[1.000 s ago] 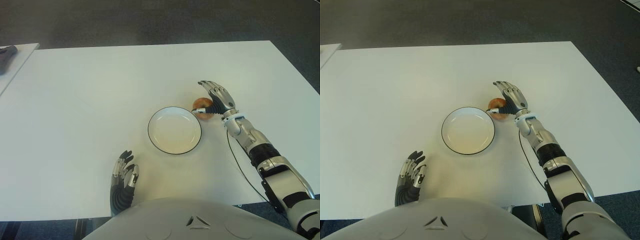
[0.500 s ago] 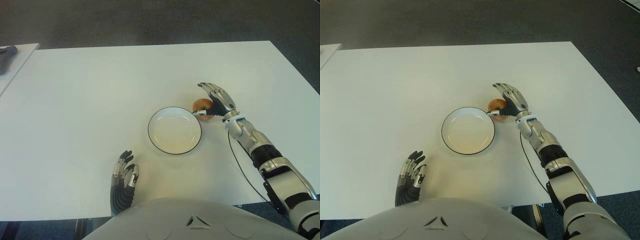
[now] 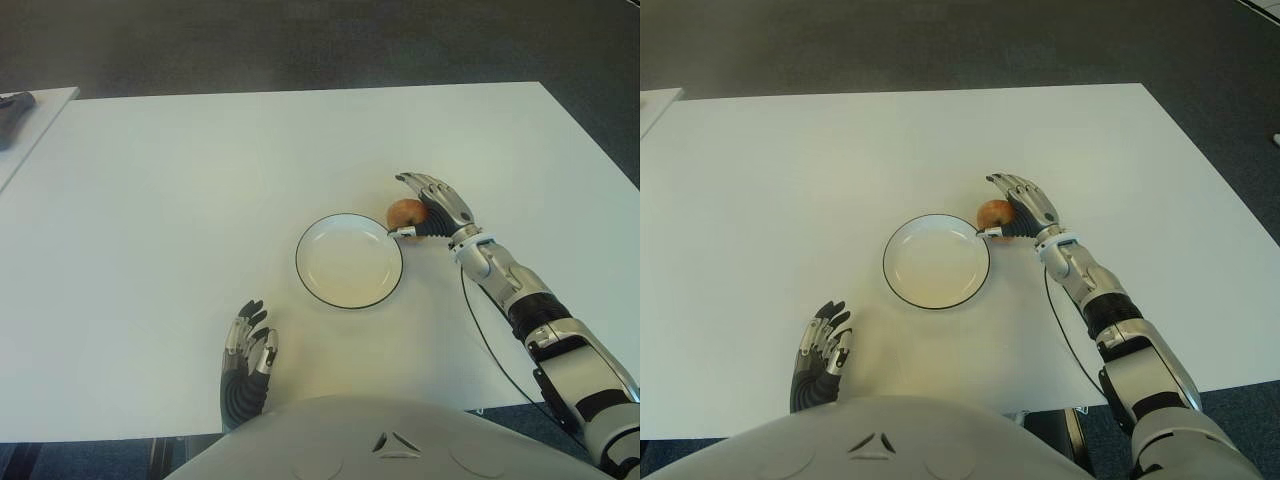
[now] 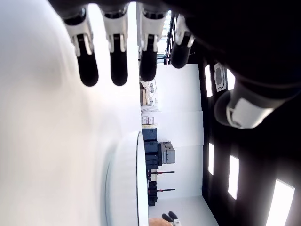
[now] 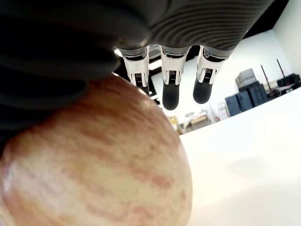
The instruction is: Put the apples into the plate.
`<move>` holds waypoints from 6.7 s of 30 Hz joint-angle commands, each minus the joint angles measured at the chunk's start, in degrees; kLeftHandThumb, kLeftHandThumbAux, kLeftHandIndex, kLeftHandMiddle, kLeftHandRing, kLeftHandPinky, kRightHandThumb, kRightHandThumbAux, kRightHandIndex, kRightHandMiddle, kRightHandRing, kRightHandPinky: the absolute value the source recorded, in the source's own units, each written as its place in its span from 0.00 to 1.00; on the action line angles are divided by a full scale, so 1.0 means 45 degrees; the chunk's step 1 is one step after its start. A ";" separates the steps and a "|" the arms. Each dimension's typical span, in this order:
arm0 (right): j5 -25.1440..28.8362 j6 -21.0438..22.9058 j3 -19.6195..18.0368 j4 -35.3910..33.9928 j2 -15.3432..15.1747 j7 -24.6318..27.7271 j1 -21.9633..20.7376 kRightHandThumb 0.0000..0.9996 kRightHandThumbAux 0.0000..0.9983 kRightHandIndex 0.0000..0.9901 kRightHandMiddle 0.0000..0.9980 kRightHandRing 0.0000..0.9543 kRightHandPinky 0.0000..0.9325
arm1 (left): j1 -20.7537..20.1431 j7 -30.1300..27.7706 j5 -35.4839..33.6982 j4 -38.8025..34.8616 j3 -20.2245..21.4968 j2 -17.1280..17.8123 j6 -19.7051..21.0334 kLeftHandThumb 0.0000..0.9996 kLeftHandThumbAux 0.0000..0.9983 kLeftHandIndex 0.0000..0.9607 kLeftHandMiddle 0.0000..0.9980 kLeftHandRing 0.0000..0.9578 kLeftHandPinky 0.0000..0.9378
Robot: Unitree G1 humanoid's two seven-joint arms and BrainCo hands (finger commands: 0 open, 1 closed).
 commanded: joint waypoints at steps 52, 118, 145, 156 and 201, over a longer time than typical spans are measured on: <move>0.1009 -0.1576 -0.0391 -0.0944 -0.1240 0.1771 0.2205 0.71 0.71 0.44 0.77 0.79 0.83 | -0.0287 -0.0448 -0.0722 0.0563 0.0216 0.0049 -0.0913 0.15 0.49 0.17 0.18 0.22 0.27; 0.0828 -0.1195 -0.0773 -0.2347 -0.1601 0.3572 0.2281 0.46 0.54 0.21 0.29 0.28 0.28 | -0.0339 -0.0502 -0.0708 0.0608 0.0033 -0.0023 -0.0515 0.17 0.49 0.16 0.18 0.21 0.27; -0.0464 -0.1094 -0.0779 -0.3974 -0.2363 0.4334 0.2106 0.20 0.26 0.00 0.00 0.00 0.00 | -0.0312 -0.0353 -0.0399 0.0456 -0.0001 -0.0112 -0.0214 0.17 0.46 0.16 0.18 0.22 0.27; -0.0434 -0.1230 -0.0798 -0.4124 -0.2488 0.4776 0.1872 0.18 0.23 0.00 0.00 0.00 0.00 | -0.0364 -0.0459 -0.0617 0.0442 -0.0054 -0.0064 -0.0279 0.16 0.47 0.16 0.18 0.22 0.27; -0.0164 -0.0733 -0.1463 -0.4042 -0.2591 0.5409 0.0826 0.20 0.17 0.00 0.00 0.00 0.00 | -0.0454 -0.0457 -0.0495 0.0811 0.0172 0.0067 -0.0689 0.16 0.48 0.15 0.17 0.20 0.26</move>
